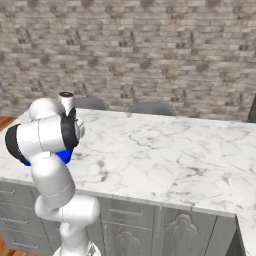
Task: Place the bowl with cake and the cupcake onto the tray.
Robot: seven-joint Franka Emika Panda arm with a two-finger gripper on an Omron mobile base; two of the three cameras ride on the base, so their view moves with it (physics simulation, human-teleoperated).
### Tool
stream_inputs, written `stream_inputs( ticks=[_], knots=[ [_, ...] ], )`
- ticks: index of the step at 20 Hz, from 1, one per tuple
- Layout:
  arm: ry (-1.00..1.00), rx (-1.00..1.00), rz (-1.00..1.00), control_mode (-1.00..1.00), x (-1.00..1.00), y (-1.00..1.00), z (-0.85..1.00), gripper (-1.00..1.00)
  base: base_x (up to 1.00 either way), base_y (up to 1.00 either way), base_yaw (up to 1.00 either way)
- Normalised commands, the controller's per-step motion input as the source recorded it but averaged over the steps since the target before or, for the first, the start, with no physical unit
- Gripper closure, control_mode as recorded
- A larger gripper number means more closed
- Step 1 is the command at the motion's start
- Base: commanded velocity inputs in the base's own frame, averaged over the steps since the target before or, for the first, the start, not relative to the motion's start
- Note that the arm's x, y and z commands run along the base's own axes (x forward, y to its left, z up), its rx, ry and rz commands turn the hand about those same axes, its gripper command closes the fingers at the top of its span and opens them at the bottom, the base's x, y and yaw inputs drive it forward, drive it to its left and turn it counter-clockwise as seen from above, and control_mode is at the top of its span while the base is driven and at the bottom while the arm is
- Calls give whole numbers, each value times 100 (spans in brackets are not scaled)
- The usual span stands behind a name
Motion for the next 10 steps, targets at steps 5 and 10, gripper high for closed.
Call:
stream_inputs(
  ticks=[5,10],
  knots=[
    [-5,-7,0,-100,-29,55,0,100,0,0,0],
    [0,-10,0,-100,0,24,-10,100,0,0,0]
  ],
)
